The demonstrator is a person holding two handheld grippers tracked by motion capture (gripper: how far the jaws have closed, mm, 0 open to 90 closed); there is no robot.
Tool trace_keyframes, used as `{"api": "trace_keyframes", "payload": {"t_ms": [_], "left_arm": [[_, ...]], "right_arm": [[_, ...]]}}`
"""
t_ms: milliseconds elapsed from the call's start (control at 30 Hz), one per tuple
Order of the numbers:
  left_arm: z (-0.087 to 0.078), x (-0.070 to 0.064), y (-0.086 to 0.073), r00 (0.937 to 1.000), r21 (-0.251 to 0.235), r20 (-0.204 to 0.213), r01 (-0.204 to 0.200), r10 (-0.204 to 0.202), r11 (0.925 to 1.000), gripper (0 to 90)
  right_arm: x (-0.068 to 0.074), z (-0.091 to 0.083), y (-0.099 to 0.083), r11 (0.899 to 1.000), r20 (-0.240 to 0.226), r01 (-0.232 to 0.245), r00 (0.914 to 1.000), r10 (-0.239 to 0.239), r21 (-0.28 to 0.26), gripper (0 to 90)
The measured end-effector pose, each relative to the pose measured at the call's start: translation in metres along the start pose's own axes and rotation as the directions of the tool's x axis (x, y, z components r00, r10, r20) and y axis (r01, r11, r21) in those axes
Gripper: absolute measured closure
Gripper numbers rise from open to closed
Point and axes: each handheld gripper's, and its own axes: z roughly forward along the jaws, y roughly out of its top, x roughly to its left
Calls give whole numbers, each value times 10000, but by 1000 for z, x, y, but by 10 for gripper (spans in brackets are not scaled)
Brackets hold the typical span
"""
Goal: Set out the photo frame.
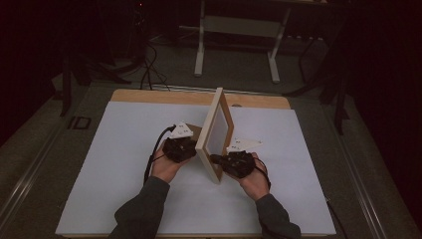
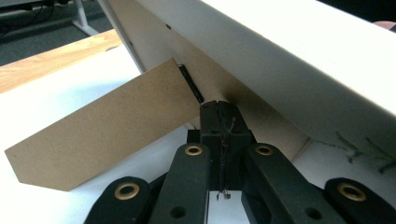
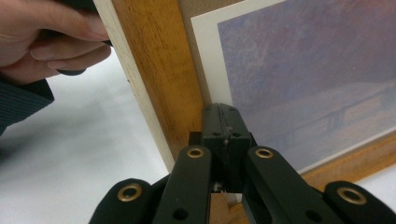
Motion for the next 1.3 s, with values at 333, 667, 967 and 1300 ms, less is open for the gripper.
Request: {"api": "trace_keyframes", "payload": {"t_ms": [333,667,967,1300], "left_arm": [[-1,3,-6,9994,203,-128,323,-321,9993,797],[-14,9,-13,9966,664,-184,819,-809,9944,643],[-32,5,-19,9953,823,-376,917,-889,9924,540],[-41,-1,-26,9962,976,-130,874,-865,9914,444]], "right_arm": [[1,2,-3,10000,419,76,9991,-77,24,864],[-7,-7,-11,9999,800,-30,9968,18,151,805],[-13,-15,-21,9997,923,-236,9955,225,117,785],[-18,-19,-28,9990,1024,-393,9940,371,190,734]]}}
